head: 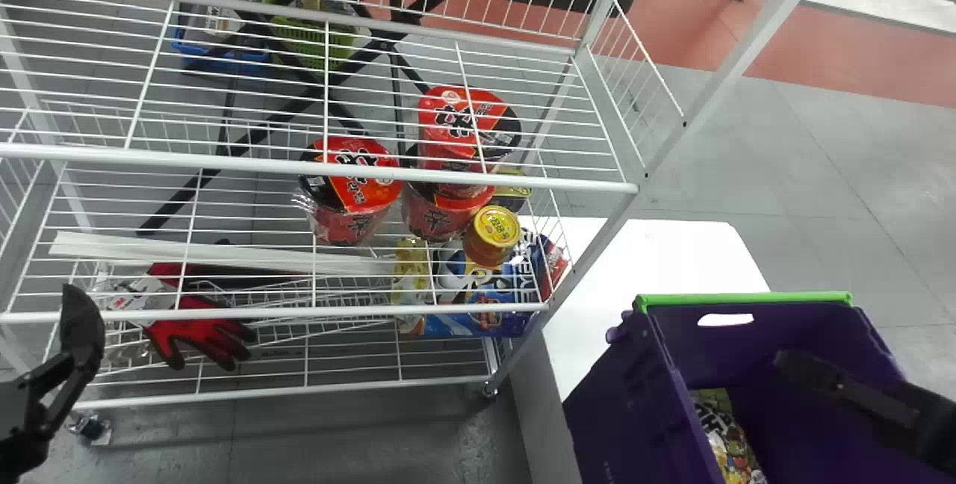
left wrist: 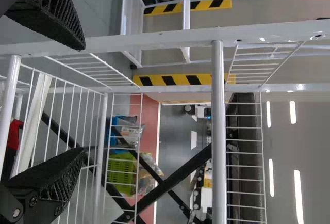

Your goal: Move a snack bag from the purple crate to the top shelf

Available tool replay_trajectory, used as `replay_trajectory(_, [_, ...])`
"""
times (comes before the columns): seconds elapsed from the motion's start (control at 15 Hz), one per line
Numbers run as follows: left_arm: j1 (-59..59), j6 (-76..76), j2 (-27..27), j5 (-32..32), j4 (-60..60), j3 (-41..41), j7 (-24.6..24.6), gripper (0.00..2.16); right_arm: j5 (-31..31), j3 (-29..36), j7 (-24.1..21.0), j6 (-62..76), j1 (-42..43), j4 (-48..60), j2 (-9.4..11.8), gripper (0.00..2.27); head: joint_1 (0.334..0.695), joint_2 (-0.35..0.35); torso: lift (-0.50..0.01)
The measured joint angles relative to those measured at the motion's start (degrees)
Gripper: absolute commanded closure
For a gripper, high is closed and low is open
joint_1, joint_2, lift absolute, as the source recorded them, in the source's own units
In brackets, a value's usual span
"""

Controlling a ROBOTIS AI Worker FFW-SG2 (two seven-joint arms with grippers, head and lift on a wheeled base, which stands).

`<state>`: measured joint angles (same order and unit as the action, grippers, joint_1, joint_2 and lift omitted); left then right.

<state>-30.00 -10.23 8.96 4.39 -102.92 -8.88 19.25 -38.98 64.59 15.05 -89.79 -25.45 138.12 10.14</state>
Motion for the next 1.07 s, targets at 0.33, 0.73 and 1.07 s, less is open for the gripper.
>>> replay_trajectory(0.33, [0.53,-0.56,0.00,0.14,0.94,-0.02,0.05,0.12,16.63,-7.94,3.71,0.00,-0.04,-12.42,3.64,0.12,0.695,-0.350,-0.450])
replay_trajectory(0.73, [0.63,-2.48,0.08,0.95,1.59,0.72,0.09,0.12,36.38,-20.39,7.72,0.00,-0.63,-25.78,9.24,0.14,0.695,-0.350,-0.450])
replay_trajectory(1.07, [1.18,-2.64,0.02,1.38,2.18,0.85,0.09,0.12,44.53,-26.97,15.10,0.00,-3.00,-34.13,11.11,0.14,0.695,-0.350,-0.450])
